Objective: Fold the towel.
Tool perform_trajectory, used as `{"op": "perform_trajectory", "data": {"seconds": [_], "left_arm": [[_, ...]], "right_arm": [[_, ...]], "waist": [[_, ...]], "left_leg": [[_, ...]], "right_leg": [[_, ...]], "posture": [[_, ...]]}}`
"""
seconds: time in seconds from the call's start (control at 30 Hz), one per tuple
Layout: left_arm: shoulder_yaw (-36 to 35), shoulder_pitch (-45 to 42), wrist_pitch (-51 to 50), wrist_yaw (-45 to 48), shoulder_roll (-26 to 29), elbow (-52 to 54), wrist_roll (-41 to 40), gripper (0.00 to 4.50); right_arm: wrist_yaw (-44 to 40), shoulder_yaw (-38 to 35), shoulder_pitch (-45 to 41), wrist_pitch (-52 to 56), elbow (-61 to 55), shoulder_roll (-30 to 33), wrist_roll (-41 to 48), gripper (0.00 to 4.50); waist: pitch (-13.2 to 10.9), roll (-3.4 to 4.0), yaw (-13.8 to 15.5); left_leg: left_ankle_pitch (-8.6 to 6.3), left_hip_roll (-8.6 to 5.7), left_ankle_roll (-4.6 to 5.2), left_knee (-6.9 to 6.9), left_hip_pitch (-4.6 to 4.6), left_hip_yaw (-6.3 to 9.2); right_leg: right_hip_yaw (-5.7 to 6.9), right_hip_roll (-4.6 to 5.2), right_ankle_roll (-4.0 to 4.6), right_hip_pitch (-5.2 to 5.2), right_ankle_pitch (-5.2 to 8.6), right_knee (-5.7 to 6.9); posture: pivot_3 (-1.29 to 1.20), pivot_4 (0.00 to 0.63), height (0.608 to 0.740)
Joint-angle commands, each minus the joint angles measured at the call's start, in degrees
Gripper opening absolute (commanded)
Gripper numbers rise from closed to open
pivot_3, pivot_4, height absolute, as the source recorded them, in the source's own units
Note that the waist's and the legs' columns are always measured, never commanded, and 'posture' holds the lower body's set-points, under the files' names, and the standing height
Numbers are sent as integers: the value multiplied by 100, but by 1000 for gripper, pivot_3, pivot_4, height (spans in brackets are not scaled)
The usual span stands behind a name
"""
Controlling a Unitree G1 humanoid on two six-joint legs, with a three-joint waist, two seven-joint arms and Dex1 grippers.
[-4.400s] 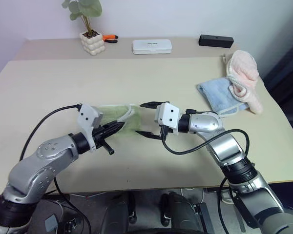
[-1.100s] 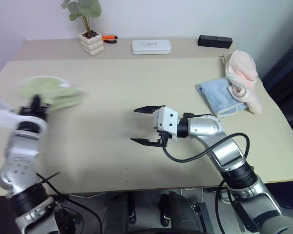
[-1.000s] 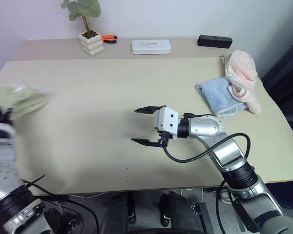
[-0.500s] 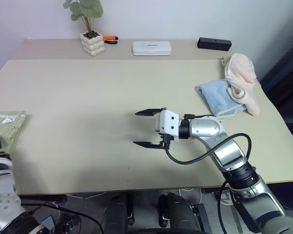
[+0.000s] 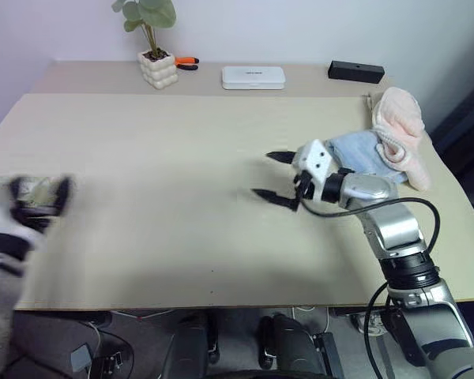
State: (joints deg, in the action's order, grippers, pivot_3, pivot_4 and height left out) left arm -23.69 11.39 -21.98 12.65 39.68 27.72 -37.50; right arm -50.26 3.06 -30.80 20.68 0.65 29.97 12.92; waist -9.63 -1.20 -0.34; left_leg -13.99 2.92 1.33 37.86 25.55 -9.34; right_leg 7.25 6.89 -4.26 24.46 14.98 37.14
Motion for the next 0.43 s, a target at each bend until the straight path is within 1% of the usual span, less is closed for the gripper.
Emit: {"op": "perform_trajectory", "data": {"seconds": [0.03, 0.17, 0.43], "left_arm": [[562, -168, 192, 566, 118, 109, 548, 4129], [954, -493, 190, 1005, -50, -5, 619, 4129], [1069, -657, 152, 1337, -284, -181, 827, 4129]], "right_arm": [[218, -530, 91, 302, 123, 92, 310, 4500], [301, -686, 419, 399, 106, 289, 252, 4500], [337, -682, 686, 293, -32, 486, 171, 4500]], "waist": [[-2, 4, -55], [-9, 20, -81], [-11, 24, -53]], "left_leg": [[1, 5, -3, -3, -1, 0], [13, 20, -2, -5, -9, -1], [14, 18, 2, 2, -10, 0]], "right_leg": [[1, -6, 0, 0, 0, 0], [2, -20, -1, 1, 1, 8], [1, -20, -3, -3, 1, 10]], "posture": [[0, 150, 731], [0, 150, 731], [0, 150, 731]]}}
